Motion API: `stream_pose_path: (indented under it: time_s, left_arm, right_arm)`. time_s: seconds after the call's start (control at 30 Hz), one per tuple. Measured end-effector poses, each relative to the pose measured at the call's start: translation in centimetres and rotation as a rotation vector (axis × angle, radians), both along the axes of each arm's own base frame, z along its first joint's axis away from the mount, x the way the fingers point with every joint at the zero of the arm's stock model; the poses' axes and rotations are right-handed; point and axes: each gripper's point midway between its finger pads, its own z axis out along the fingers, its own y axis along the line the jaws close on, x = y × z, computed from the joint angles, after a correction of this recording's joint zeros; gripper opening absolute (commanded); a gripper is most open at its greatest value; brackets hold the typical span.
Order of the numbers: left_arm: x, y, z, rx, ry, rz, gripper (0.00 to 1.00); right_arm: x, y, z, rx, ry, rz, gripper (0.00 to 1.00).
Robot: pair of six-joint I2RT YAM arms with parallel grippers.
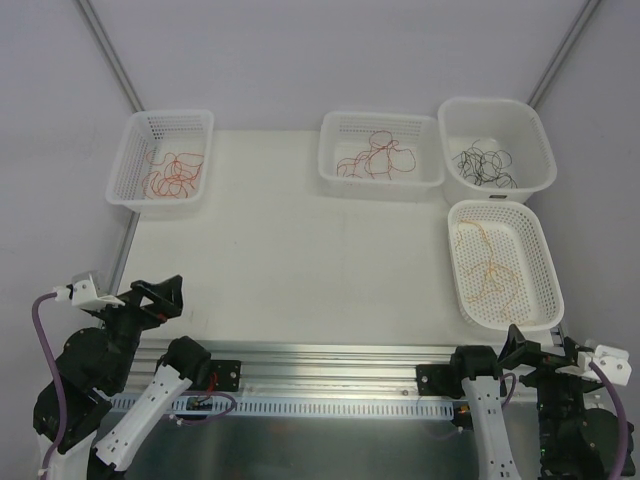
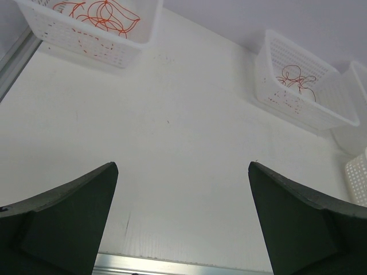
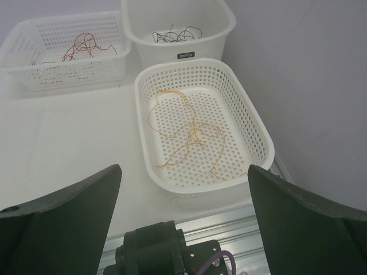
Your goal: Untangle the cables
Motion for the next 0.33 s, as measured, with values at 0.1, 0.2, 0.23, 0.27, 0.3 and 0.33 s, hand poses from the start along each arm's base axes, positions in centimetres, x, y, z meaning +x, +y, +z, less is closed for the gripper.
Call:
stream_pose_path:
  time_s: [0.1, 0.2, 0.23, 0.27, 0.3, 0.33]
  left_arm:
    - [0.01, 0.06, -0.03, -0.008, 0.001, 0.007, 0.99]
    - [0.03, 0.22, -0.03, -0.011, 0.001, 0.017, 0.99]
    - [0.04, 0.29, -0.02, -0.011, 0.000, 0.021, 0.99]
    - [0.04, 0.34, -0.01, -0.012, 0.000, 0.025, 0.99]
    - [0.05, 0.36, -0.02, -0.012, 0.000, 0.026, 0.99]
    - [0.05, 0.39, -0.02, -0.013, 0.000, 0.028, 0.99]
  right_arm:
    - [0.02, 0.01, 0.00, 0.000, 0.000, 0.005, 0.97]
    - [0.04, 0.02, 0.00, 0.000, 0.000, 0.008, 0.97]
    - [0.04, 0.02, 0.00, 0.000, 0.000, 0.009, 0.97]
    - [0.05, 0.02, 0.00, 0.000, 0.000, 0.010, 0.97]
    - [0.06, 0.03, -0.01, 0.000, 0.000, 0.012, 0.97]
    - [0.08, 0.04, -0.01, 0.000, 0.000, 0.013, 0.97]
